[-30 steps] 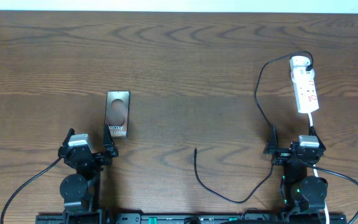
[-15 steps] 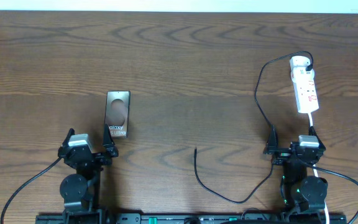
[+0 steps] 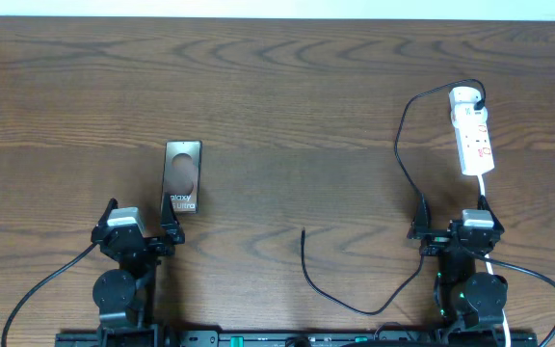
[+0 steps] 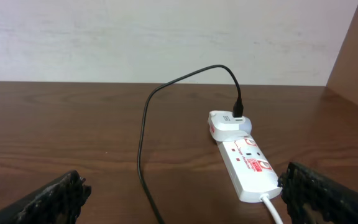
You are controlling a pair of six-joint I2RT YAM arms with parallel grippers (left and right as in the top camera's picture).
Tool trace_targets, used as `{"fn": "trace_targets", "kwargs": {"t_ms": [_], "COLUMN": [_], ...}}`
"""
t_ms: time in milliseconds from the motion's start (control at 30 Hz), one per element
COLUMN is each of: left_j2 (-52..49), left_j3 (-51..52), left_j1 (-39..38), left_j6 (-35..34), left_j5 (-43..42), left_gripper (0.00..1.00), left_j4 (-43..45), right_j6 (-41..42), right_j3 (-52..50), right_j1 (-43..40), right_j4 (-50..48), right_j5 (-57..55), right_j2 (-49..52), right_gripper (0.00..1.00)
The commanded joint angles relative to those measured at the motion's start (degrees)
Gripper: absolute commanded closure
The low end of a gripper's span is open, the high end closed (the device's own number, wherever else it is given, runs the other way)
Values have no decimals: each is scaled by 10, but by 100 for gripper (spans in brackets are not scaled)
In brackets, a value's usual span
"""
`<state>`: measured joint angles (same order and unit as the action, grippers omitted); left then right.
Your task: Plug charger to phone and switch on socket
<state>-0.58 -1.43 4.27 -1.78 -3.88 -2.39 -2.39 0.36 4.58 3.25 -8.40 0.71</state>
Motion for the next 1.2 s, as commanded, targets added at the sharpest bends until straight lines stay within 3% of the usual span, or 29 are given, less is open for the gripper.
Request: {"fn": "trace_targets", "kwargs": {"t_ms": [0, 167, 367, 633, 733, 900, 933, 967, 1000, 1033, 1067, 1100, 1133, 1167], "left_j2": [-5, -80, -306, -659, -734, -809, -823, -834, -847, -862, -869, -879, -892, -901], "left_j3": [-21, -112, -324, -756, -832, -844, -844, -844, -844, -844, -844, -844, -844, -844], "left_j1": [-1, -1, -1, -1, -1, -1, -1, -1, -1, -1, -1, -1, -1, -1], "left_j6": [-12, -11, -11, -11, -11, -11, -11, -11, -11, -12, -11, -12, -11, -11], "left_j5": [-21, -21, -27, -46, -77, -120, -122, -122, -122, -122, -122, -122, -122, -122], "left_gripper": [8, 8, 9, 8, 8, 9, 36, 73, 92, 92, 91, 27, 2, 2], "left_j4": [-35, -82, -153, -502, -568, -574, -576, -579, -582, -584, -586, -589, -596, -600], "right_j6": [-9, -9, -9, -9, -9, -9, -9, -9, -9, -9, -9, -9, -9, -9], "right_j3": [0, 0, 0, 0, 0, 0, 0, 0, 0, 0, 0, 0, 0, 0], "right_j1": [3, 3, 3, 3, 3, 3, 3, 3, 3, 3, 3, 3, 3, 3], "right_j4": [2, 2, 2, 2, 2, 2, 2, 2, 2, 2, 2, 2, 2, 2], "right_j5": [-3, -3, -3, -3, -3, -3, -3, -3, -3, -3, -3, -3, -3, -3], "right_j2": [-3, -3, -3, -3, -3, -3, -3, -3, -3, -3, -3, -3, -3, -3], "right_gripper": [1, 1, 1, 1, 1, 1, 1, 1, 1, 1, 1, 1, 1, 1]}}
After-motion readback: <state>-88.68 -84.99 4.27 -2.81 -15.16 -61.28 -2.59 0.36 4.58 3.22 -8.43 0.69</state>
